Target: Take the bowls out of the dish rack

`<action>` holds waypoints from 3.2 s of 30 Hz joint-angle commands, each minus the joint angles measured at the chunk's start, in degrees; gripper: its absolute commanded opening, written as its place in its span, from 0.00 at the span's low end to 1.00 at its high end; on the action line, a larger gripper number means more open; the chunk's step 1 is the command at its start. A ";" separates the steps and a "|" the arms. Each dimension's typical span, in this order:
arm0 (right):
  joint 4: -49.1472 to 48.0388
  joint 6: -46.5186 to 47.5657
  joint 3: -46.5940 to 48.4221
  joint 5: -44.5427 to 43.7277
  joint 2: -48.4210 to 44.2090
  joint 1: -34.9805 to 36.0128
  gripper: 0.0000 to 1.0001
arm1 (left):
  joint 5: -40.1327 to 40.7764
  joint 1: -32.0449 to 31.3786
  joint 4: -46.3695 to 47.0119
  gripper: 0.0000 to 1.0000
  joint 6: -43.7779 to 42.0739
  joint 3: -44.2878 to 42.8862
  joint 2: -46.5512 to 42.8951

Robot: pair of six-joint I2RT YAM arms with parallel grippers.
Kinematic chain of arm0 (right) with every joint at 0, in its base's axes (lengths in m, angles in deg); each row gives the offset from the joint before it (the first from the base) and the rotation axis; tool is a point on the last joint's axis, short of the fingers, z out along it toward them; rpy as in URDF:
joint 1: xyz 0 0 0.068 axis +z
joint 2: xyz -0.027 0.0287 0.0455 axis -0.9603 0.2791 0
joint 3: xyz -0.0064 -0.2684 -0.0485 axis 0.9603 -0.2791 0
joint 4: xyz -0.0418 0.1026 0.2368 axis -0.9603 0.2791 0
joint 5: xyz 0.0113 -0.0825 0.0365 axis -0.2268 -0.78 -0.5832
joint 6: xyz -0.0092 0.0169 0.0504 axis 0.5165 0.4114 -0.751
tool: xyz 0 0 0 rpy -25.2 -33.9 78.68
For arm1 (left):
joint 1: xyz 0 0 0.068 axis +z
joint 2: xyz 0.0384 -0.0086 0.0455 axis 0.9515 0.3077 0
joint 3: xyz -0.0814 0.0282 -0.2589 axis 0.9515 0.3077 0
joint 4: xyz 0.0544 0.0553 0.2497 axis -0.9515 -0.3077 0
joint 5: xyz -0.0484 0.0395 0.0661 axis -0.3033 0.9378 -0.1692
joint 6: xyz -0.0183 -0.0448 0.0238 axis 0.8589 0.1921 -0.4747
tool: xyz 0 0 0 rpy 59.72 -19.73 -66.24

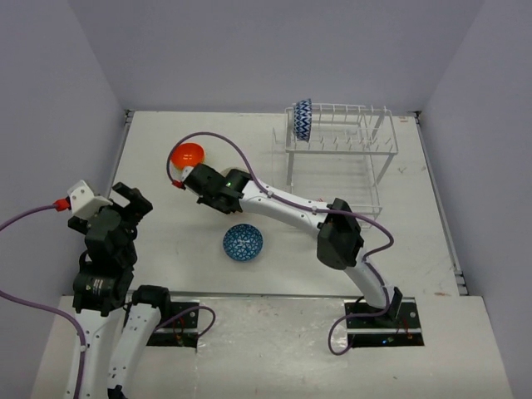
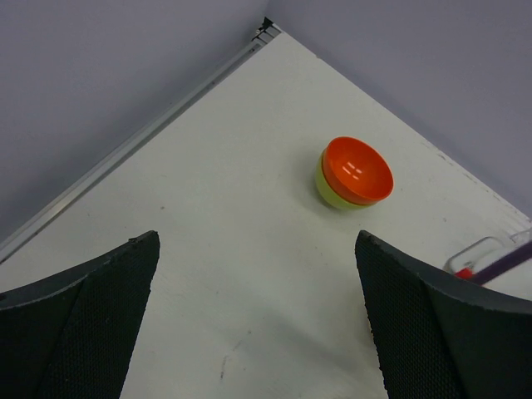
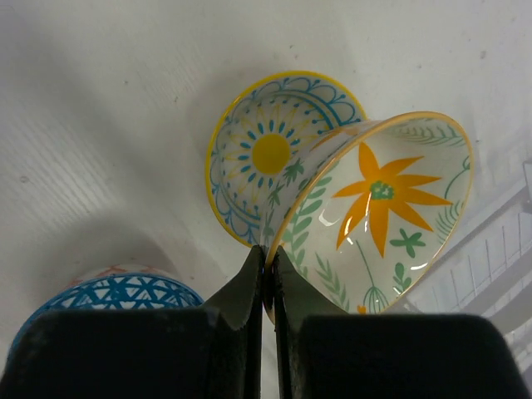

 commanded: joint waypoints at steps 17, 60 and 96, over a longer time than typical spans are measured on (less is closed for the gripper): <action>2.12 8.06 6.55 -6.11 3.50 1.05 0.00 | -0.96 -0.02 1.42 1.00 -0.66 -0.61 0.49; 1.77 8.24 5.67 -1.72 1.24 3.15 0.64 | -2.01 -0.02 1.95 1.00 -1.19 -0.44 0.58; -40.94 -36.85 -28.17 85.47 -31.85 -59.33 0.59 | -26.97 -0.11 9.24 1.00 -8.92 2.55 15.87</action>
